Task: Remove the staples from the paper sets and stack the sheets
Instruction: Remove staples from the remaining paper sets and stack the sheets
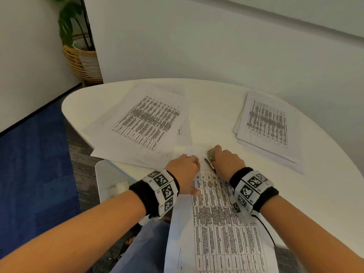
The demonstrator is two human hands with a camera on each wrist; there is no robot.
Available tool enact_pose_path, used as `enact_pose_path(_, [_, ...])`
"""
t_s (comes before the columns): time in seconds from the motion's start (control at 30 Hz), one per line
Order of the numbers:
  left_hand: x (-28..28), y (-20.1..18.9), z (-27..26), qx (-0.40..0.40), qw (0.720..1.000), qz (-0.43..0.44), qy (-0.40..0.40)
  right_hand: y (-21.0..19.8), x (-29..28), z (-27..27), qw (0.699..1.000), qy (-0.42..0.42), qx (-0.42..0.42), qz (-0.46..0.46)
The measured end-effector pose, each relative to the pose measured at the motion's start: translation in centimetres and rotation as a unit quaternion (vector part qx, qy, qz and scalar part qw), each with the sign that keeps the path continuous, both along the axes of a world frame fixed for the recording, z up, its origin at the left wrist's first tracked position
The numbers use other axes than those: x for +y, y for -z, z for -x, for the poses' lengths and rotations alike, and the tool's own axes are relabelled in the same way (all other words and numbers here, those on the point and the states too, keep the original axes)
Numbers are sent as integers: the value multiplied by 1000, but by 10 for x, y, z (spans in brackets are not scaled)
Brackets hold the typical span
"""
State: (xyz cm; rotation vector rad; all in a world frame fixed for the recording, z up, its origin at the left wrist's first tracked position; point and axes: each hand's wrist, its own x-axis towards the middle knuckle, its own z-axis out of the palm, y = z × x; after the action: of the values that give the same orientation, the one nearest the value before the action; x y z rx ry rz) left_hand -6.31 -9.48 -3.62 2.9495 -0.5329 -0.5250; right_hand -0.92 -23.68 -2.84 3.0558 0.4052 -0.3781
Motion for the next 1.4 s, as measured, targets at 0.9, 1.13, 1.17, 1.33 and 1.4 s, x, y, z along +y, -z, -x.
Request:
enact_pose_path(0.9, [-2, 2, 0, -6, 1000, -12, -19, 14, 34, -17, 994, 71, -52, -58])
enact_pose_path(1.13, [1, 1, 5, -7, 999, 21, -28, 1, 30, -38, 990, 85, -29, -108])
enact_pose_path(1.17, [3, 2, 5, -6, 999, 31, -31, -2, 26, -39, 989, 80, -20, -124])
enact_pose_path(1.33, [6, 3, 5, -4, 997, 63, -45, -7, 0, -15, 987, 44, 43, -147])
enact_pose_path(1.4, [5, 2, 5, -8, 997, 58, -47, -3, -6, -2, 992, 26, 37, -120])
